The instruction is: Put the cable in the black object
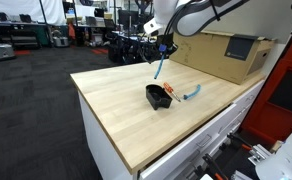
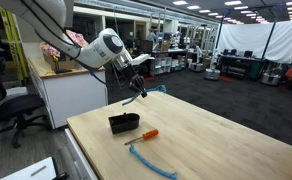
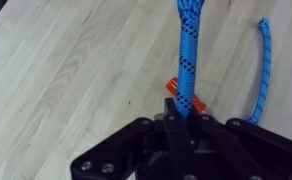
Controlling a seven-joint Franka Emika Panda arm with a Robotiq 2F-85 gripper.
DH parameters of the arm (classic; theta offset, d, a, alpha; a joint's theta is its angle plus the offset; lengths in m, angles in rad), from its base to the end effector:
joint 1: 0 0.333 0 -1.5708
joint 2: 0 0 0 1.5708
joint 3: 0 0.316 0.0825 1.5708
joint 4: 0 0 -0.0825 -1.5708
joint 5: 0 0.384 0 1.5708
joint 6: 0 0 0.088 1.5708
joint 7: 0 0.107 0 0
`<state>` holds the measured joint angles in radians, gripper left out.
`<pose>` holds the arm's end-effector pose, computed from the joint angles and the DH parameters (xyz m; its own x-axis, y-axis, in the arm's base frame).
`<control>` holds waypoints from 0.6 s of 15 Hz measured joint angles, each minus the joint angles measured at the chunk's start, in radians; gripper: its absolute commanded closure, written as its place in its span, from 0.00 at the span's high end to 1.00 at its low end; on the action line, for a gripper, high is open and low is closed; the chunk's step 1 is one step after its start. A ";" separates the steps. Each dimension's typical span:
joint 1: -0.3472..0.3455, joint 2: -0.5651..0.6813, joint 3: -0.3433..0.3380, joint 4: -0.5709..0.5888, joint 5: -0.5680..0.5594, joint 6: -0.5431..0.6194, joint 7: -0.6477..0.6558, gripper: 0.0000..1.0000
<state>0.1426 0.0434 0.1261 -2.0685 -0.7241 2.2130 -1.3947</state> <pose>0.5558 0.1298 0.4276 -0.3837 0.7346 -0.5596 0.8598 0.5053 0.0738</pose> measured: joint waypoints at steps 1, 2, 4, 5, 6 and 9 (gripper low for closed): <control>0.003 0.004 0.001 0.003 -0.023 0.007 -0.034 0.03; 0.005 0.008 0.002 0.006 -0.047 0.016 -0.065 0.11; 0.005 0.012 0.002 0.008 -0.049 0.017 -0.065 0.11; 0.005 0.012 0.002 0.008 -0.048 0.016 -0.064 0.11; 0.005 0.012 0.002 0.008 -0.048 0.016 -0.064 0.11; 0.005 0.012 0.002 0.008 -0.048 0.016 -0.064 0.03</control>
<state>0.1476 0.0552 0.1283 -2.0606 -0.7725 2.2294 -1.4591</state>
